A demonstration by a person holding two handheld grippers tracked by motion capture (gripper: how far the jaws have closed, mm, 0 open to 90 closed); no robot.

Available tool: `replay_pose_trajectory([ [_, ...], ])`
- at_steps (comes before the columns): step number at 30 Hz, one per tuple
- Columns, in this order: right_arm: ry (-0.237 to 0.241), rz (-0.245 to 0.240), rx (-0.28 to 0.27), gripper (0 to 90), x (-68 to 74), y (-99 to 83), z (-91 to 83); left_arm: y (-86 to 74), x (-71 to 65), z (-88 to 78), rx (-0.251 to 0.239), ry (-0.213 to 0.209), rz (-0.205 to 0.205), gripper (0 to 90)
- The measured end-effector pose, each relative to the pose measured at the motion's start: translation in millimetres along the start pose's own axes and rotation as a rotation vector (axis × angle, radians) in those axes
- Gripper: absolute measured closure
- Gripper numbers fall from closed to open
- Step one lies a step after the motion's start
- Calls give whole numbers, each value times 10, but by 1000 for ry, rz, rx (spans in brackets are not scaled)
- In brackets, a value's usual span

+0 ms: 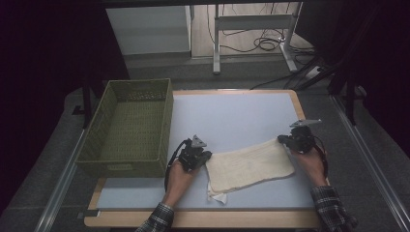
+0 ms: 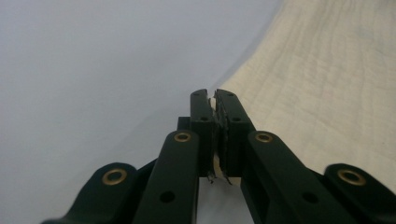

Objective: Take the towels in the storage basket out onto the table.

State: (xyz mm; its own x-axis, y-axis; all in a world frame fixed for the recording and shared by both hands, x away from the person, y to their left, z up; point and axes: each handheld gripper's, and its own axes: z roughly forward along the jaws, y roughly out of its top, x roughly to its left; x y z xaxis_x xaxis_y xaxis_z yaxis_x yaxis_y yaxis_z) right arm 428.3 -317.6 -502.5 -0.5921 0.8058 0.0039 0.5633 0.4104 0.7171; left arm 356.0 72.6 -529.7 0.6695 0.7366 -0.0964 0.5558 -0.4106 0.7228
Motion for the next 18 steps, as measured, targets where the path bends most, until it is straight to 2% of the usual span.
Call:
replay_pose_trajectory([
  [3, 2, -8, -15, 741, 42, -4, -57, -24, 28, 12, 22, 33, 12, 718],
  [8, 19, -7, -21, 657, 96, -36, -216, -68, 63, 37, 10, 55, -9, 522],
  [12, 58, -15, -22, 607, 214, -72, -326, -87, 85, 45, -2, 48, -7, 490],
  [18, 126, -59, -17, 566, 513, -128, -423, -132, 97, 47, -32, 41, -4, 487],
])
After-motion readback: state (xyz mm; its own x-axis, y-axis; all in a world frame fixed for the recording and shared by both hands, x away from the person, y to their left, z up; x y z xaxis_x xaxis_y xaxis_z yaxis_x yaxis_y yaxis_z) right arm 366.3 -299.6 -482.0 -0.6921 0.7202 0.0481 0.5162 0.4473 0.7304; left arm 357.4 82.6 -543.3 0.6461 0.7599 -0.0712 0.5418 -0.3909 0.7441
